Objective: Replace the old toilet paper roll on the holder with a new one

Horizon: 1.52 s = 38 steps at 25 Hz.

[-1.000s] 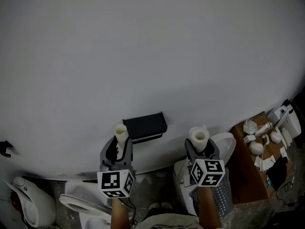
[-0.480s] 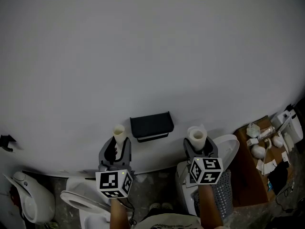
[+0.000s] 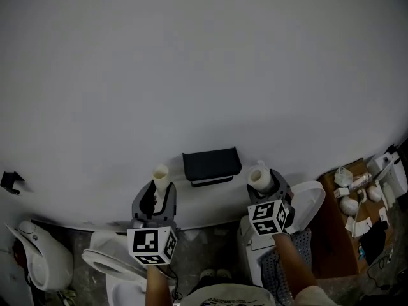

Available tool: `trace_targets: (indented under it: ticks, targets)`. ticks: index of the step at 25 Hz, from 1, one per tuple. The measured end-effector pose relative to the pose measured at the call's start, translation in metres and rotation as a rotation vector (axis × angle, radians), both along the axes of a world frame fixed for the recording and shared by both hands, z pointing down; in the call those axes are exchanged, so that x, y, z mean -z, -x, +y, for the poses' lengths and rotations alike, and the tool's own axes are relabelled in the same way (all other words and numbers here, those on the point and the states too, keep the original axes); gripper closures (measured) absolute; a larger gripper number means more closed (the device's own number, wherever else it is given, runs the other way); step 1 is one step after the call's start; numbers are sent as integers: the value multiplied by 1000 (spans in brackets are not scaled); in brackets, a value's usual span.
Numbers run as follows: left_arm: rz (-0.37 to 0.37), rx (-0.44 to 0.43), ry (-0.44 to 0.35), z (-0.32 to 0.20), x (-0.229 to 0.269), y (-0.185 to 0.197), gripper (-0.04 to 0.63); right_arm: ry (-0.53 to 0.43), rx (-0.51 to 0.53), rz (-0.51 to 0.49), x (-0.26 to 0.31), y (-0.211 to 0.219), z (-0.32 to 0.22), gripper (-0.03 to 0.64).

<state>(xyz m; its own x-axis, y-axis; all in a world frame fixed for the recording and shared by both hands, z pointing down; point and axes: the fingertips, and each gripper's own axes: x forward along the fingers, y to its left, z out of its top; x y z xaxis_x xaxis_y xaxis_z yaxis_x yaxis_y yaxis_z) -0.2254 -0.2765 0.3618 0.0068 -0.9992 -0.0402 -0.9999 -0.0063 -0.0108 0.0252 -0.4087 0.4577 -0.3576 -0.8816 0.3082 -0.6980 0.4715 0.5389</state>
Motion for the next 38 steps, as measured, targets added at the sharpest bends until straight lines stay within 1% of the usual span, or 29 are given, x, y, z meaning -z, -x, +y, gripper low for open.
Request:
trace_targets:
  ticks: [9, 11, 13, 15, 18, 20, 26, 33, 38]
  targets:
    - [-18, 26, -11, 3, 6, 11, 419, -183, 121, 490, -20, 15, -23, 295]
    - [-18, 30, -11, 3, 5, 11, 419, -205, 150, 563, -25, 19, -25, 295]
    - [-17, 34, -10, 4, 3, 12, 419, -212, 177, 613, -31, 24, -26, 295]
    - [-15, 42, -10, 3, 2, 14, 419, -201, 204, 636, -39, 29, -27, 295]
    - [-10, 51, -11, 3, 3, 17, 419, -164, 226, 632, -46, 37, -28, 295]
    - [-13, 54, -10, 4, 4, 19, 419, -158, 231, 637, -49, 39, -28, 295]
    - [12, 73, -18, 7, 4, 26, 419, -162, 244, 634, -54, 50, -27, 295]
    - [11, 96, -18, 12, 4, 33, 419, -189, 275, 632, -58, 72, -21, 295]
    - [5, 117, -11, 20, 4, 39, 419, -218, 306, 613, -62, 93, -12, 295]
